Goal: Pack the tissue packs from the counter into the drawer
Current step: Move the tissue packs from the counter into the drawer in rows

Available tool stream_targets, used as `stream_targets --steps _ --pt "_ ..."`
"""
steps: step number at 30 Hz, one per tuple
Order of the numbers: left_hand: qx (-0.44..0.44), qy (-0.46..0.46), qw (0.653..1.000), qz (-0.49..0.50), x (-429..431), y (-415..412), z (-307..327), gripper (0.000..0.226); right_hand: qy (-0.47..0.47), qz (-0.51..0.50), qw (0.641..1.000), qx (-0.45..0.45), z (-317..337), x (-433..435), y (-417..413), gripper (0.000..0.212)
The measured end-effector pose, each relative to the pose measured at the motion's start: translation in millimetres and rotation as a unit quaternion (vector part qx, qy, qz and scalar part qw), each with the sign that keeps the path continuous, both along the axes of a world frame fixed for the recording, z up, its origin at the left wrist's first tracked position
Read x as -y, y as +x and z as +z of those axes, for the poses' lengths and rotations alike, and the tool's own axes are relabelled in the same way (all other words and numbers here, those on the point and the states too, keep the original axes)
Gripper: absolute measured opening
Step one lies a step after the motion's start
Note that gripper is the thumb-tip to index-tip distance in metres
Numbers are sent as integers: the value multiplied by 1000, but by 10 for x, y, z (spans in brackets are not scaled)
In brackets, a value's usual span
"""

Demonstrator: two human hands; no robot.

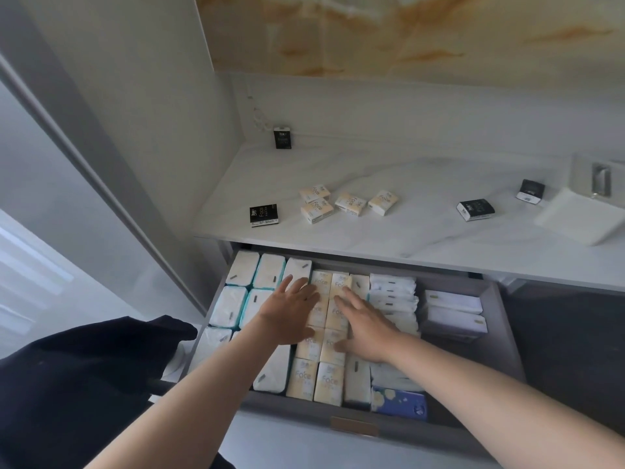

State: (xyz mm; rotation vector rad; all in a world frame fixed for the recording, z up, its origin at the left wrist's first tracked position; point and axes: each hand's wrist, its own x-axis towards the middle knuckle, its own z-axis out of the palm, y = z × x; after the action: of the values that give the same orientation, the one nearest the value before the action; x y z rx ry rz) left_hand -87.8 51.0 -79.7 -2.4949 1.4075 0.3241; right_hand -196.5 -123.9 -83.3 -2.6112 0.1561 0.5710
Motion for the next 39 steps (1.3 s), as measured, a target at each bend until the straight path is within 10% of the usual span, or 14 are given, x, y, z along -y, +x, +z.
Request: stream_targets --steps 11,20,33,39 --pt "-53 -56 996 39 21 -24 -38 70 -5 -3 1000 -11 122 -86 88 80" --pt "-68 -291 949 105 436 397 379 31 -43 -53 976 206 548 489 671 26" --pt "-57 -200 954 216 836 1187 480 63 -154 -25 977 145 508 941 1535 84" --pt "-21 -320 933 161 612 1112 338 54 -117 -31 969 215 451 893 1524 55"
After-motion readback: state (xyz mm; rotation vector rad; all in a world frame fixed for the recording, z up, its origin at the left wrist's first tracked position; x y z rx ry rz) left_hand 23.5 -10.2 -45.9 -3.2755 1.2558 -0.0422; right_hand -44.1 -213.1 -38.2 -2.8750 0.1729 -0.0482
